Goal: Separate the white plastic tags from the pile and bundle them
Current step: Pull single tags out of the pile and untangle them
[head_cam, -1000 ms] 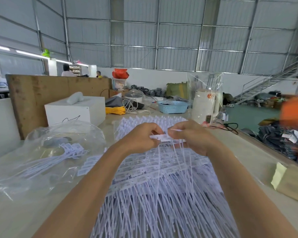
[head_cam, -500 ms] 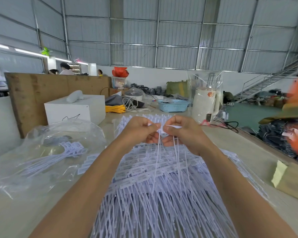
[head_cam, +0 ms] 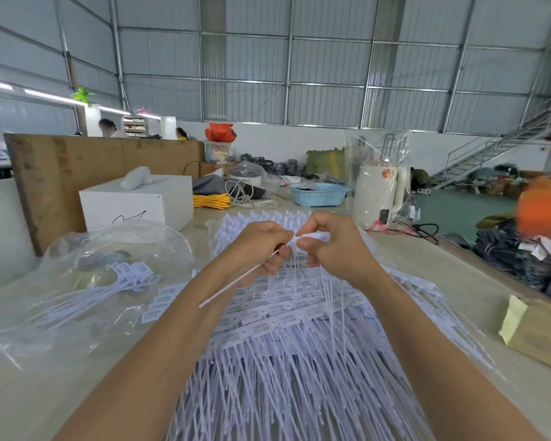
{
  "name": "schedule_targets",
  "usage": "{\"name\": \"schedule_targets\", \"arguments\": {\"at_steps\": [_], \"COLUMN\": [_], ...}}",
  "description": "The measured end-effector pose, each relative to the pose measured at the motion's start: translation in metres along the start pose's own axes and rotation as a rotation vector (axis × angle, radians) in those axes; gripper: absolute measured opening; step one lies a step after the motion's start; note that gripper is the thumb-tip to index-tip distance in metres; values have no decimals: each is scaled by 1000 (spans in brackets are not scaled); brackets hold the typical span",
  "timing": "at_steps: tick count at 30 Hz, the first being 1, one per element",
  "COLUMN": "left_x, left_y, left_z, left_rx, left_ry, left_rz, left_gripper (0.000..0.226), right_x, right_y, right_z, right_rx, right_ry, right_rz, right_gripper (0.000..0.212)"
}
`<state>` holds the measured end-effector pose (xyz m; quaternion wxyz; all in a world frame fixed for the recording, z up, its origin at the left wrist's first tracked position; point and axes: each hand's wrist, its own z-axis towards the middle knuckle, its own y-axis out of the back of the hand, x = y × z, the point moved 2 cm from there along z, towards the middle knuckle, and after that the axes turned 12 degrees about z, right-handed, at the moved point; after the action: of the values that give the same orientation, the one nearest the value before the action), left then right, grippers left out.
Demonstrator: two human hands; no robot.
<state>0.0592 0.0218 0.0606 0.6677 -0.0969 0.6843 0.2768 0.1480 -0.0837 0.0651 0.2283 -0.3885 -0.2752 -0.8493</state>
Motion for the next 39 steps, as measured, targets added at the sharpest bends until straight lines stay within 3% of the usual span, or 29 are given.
{"name": "schedule_targets", "arguments": {"at_steps": [3, 5, 9, 11, 14, 16, 20, 22, 26, 33, 36, 39], "left_x": [-4, -8, -11, -8, -4, -4, -6, -5, -4, -10, -17, -20], "left_y": [0, -2, 4, 7, 7, 4, -2, -3, -1, -5, -7, -16], "left_z": [-5, -8, -8, -5, -2, -1, -1, -1, 0, -7, -10, -18], "left_rx": [138, 178, 20, -57, -113, -123, -181, -221, -266, -220, -124, 68], "left_ry": [59, 42, -94, -118, -126, -142, -163, -161, -141, -163, -133, -78], "left_rz": [-87, -67, 132, 246, 305, 283, 297, 331, 349, 347, 342, 374], "left_gripper": [35, 34, 28, 26, 24, 26, 33, 34, 21, 14, 38, 56], "right_x": [-5, -11, -10, -4, 6, 12, 12, 8, 2, 5, 11, 17], "right_y": [3, 16, 51, 69, 76, 68, 26, 7, -9, -5, 4, 10], "right_z": [2, 4, 5, 6, 5, 4, 2, 1, -1, 0, 3, 6], "right_rx": [-45, -135, -322, -387, -252, -148, 3, 20, 3, -127, -274, -405], "right_ry": [85, 10, -298, -347, -327, -346, -423, -405, -397, -349, -291, -274], "right_rz": [-258, -238, 484, 809, 1127, 1078, 659, 525, 528, 531, 580, 599], "right_gripper": [20, 12, 3, 10, 27, 29, 4, 7, 10, 3, 9, 7]}}
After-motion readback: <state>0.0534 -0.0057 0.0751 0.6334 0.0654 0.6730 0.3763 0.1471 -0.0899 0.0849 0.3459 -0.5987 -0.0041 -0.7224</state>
